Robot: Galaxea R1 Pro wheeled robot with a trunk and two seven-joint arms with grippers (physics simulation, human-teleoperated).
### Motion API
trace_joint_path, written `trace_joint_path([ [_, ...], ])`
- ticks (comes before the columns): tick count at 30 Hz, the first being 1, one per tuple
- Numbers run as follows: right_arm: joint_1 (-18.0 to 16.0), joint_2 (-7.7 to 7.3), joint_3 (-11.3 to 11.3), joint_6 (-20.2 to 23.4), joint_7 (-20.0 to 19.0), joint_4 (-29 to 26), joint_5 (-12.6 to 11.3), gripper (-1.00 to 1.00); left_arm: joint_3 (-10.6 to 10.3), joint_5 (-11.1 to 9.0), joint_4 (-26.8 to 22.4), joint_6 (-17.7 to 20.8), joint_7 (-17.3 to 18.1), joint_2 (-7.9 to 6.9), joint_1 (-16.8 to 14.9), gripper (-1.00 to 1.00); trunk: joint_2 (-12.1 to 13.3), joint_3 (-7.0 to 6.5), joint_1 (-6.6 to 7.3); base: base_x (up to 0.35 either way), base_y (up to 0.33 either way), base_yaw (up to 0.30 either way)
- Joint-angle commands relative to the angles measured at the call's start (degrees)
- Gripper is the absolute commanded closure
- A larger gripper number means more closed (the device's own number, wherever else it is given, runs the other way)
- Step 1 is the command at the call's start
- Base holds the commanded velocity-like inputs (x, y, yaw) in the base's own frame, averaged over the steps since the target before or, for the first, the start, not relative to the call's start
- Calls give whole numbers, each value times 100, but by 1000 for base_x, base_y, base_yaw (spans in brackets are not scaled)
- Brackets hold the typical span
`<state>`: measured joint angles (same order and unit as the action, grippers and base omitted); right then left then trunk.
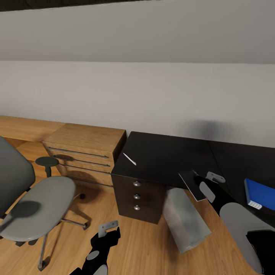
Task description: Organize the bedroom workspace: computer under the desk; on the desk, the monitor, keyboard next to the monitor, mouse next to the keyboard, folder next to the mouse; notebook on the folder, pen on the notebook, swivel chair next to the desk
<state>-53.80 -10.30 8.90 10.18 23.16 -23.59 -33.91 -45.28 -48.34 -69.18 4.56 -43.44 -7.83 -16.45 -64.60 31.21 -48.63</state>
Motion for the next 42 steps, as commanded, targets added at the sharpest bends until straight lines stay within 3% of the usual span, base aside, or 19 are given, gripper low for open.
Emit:
trace_joint_path([
  [1, -2, -7, 49, 35, 41, -18, -29, -100, -16, -9, 1, 28, -38, -4, -7, -100, 38, -13, 22, 0, 0, 0],
  [9, 13, -15, 59, 61, 65, -676, -25, -100, -4, -9, 66, 28, -33, 1, -7, -100, 358, -156, 198, 0, 0, 0],
  [13, 125, -16, 59, 157, 144, -1524, -20, -100, 5, -13, 75, 28, -33, 1, -7, -100, 399, -174, 220, 0, 0, 0],
  [20, 951, -13, 60, 779, 625, -3448, -30, -100, 7, -9, 74, 22, -43, -1, -7, -100, 399, -174, 220, 0, 0, 0],
  [21, 1203, -11, 60, 901, 723, -4016, -33, -100, 8, -8, 73, 21, -44, -2, -7, -100, 399, -174, 220, 0, 0, 0],
  [25, 1884, -5, 64, 1132, 854, -5312, -41, -100, 16, -4, 73, 20, -49, -12, -7, -100, 399, -174, 220, 0, 0, 0],
  [27, 2089, 0, 67, 1221, 879, -5666, -46, -100, 17, -3, 74, 19, -49, -13, -7, -100, 399, -174, 220, 0, 0, 0],
  [32, 2364, 29, 89, 1457, 914, -6152, -54, -100, 14, -1, 72, 19, -50, -11, -7, -100, 399, -174, 220, 0, 0, 0],
  [42, 2463, 71, 100, 1588, 902, -6384, -57, -100, 11, -4, 71, 19, -47, -11, -7, -100, 399, -174, 220, 0, 0, 0],
])
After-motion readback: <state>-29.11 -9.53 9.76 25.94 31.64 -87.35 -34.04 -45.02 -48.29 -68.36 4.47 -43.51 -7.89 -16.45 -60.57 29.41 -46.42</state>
